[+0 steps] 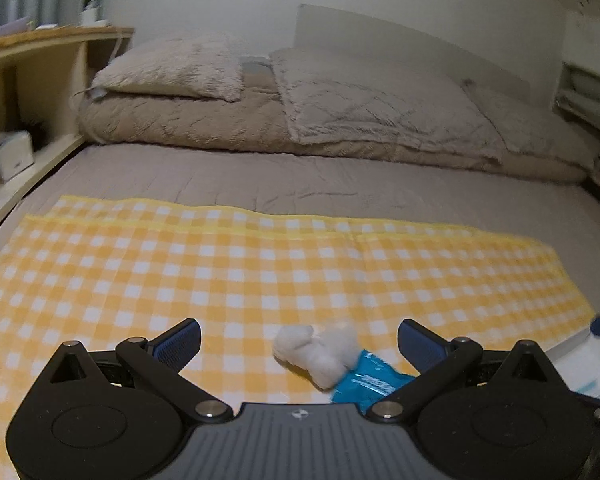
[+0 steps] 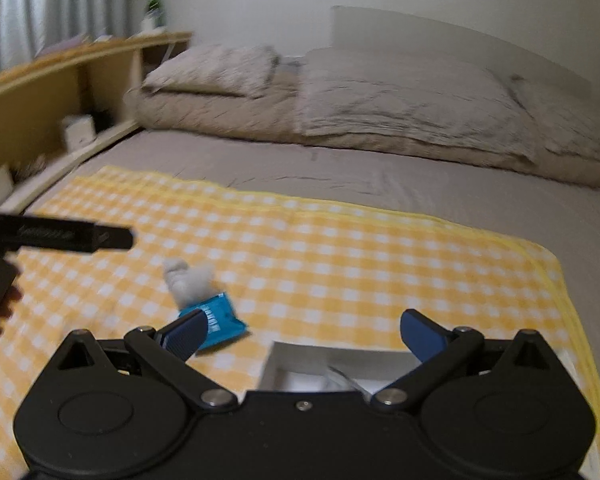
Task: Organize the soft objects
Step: 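Grasp the white cotton wad with left tool while right tool grasps the blue packet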
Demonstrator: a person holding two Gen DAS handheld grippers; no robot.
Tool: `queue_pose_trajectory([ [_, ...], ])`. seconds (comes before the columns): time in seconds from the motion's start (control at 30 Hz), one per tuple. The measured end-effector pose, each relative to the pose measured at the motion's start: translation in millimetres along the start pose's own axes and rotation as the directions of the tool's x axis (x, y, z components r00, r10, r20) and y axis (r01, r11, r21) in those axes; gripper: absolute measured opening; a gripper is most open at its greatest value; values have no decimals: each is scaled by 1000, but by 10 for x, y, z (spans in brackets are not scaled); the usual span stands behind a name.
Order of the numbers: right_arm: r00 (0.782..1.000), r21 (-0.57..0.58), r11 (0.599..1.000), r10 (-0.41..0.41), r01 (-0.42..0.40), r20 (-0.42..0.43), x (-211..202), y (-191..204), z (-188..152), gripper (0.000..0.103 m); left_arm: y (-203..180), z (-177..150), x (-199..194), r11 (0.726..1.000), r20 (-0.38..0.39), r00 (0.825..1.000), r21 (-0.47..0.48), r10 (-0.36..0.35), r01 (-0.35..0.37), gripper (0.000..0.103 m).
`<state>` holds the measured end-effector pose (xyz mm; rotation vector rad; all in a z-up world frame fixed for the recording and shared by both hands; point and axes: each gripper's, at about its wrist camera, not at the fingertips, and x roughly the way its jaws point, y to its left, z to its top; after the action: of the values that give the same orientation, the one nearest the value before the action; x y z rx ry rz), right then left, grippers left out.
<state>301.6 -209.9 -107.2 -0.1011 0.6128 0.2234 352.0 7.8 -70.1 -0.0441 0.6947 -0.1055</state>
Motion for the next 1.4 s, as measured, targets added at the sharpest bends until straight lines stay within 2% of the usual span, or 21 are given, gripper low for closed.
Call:
queue_pose_trajectory([
  [0.13,1000,-140,990,3,-4,-8,242,250,10,103,45,46,213,998,-41,999,53,-19,22,102],
  [0.23,999,-200,979,27,-35,-43,437,375,20,103,58,86,350,995,-63,997,89,-44,49,97],
  [0.5,983,-264,951,128,-160,-133,948,586,5,88,18,26,768,980,-132,987,167,-89,111,86],
  [0.63,977,-241,951,166,-194,-132,1110,610,26,87,2,-36,924,972,-147,983,194,-107,134,86],
  [0.73,970,-250,941,199,-229,-141,1217,646,24,85,-12,-98,1021,963,-152,984,237,-91,126,86],
  [0.83,962,-279,926,213,-254,-169,1326,701,-11,82,37,-138,1081,962,-153,984,241,-89,125,86],
  [0.9,959,-310,914,212,-262,-186,1392,741,-39,75,76,-151,1090,964,-156,983,229,-99,133,86],
  [0.93,956,-313,911,216,-270,-197,1418,744,-47,71,87,-159,1095,964,-156,982,228,-102,136,86],
  [1.0,948,-318,902,226,-291,-226,1457,762,-54,57,86,-168,1100,962,-155,982,233,-107,142,86],
  [1.17,944,-366,880,228,-304,-238,1423,805,-101,52,38,-187,1094,952,-152,981,263,-117,154,87],
  [1.33,932,-380,860,252,-339,-261,1341,805,-151,50,-30,-234,1119,936,-169,978,309,-124,172,87],
  [1.4,929,-383,856,256,-347,-269,1314,802,-171,50,-57,-252,1142,929,-179,976,326,-120,174,83],
])
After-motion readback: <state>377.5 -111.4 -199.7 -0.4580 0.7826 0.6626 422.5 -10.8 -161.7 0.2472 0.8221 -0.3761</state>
